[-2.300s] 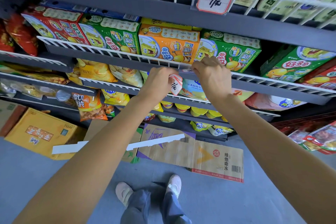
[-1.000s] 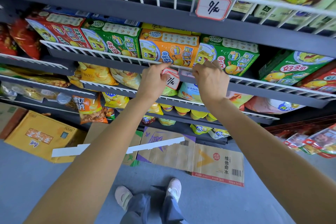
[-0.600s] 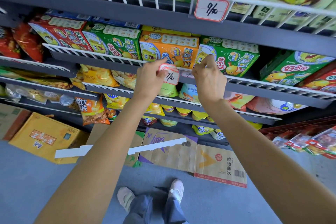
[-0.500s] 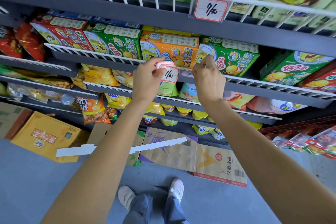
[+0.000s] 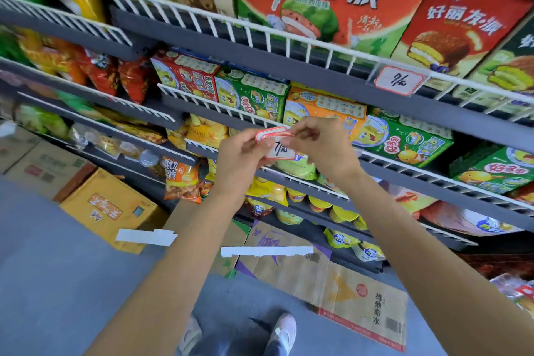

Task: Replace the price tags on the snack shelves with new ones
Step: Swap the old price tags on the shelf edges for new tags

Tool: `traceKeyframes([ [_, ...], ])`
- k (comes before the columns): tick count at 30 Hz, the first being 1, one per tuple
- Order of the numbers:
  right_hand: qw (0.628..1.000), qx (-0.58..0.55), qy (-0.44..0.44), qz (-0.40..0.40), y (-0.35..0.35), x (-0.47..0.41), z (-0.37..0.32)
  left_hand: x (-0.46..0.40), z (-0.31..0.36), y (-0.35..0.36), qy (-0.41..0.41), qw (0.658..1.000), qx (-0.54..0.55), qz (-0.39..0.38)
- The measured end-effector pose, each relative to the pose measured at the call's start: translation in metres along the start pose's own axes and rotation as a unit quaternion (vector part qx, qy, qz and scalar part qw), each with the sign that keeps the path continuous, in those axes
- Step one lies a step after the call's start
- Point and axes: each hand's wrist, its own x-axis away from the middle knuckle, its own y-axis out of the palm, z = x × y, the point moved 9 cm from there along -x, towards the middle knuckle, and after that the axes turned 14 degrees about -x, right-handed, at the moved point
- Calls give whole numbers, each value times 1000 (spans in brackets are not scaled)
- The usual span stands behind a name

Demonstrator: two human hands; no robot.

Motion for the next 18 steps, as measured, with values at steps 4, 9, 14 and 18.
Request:
traceKeyframes([
  [4,999,-13,-19,-34,68,-8,-29,1,-8,-73,-1,999,31,25],
  [9,996,18,-55,-74,174,-23,-76,-3,-20,-184,11,997,49,53],
  [14,994,28,-77,-71,285,-41,-112,-22,-45,-300,2,996,30,83],
  [18,995,12,-76,-68,363,-54,-126,-34,-67,-378,1,995,16,101],
])
